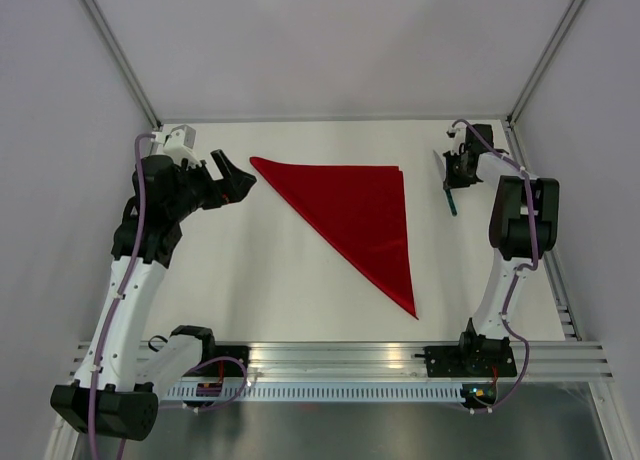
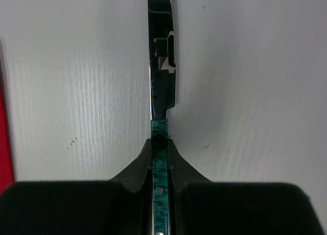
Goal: Fold the napkin, place the utensils inside, and roll it up
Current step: Grab a utensil with the right arm, then place the utensil onto the napkin
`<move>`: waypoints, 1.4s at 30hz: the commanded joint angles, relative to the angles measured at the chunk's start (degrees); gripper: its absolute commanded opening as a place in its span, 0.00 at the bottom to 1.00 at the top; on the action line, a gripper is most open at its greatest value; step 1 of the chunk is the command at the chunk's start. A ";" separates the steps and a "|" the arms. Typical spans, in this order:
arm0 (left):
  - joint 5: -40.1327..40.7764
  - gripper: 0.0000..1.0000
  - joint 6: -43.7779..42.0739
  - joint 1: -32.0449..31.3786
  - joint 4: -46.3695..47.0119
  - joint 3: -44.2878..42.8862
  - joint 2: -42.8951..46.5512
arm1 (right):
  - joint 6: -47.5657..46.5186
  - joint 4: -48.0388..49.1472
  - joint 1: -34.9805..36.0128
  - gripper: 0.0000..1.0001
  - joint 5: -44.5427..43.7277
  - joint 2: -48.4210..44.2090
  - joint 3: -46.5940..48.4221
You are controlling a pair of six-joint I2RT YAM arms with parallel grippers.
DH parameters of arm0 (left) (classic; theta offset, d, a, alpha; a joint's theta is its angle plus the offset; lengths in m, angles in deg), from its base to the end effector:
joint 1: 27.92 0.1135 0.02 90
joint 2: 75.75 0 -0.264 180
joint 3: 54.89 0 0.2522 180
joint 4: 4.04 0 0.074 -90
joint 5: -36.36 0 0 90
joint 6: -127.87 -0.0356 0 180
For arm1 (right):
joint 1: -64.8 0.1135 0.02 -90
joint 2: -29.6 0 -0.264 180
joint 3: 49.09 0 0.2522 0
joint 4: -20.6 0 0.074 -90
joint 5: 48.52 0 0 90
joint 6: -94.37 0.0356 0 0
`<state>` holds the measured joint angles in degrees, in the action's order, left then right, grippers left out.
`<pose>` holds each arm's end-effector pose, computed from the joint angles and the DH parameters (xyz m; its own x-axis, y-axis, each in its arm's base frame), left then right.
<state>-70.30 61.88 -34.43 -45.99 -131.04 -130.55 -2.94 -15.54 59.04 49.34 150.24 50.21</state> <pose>0.2014 -0.0333 0.3830 -0.4720 -0.3385 -0.8140 0.2005 0.8579 -0.4730 0.4464 -0.0401 0.1567 -0.8355 -0.0424 -0.5479 -0.0807 0.9957 0.0460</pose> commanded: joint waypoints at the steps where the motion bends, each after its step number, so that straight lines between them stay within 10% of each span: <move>1: 0.84 1.00 2.09 0.09 0.50 -0.36 1.37 | -0.51 -8.30 -0.13 0.00 2.07 -2.07 -0.38; 23: 3.39 1.00 2.36 0.09 -2.93 -8.27 -0.56 | 10.47 -13.93 33.34 0.01 4.62 -9.02 3.58; 42: 3.66 1.00 2.36 0.09 -3.10 -8.19 -1.71 | 15.40 -5.23 45.13 0.00 -0.30 -1.90 3.67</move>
<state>-67.22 62.03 -34.43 -49.00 -137.29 -132.13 9.65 -22.66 104.07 51.85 147.51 52.59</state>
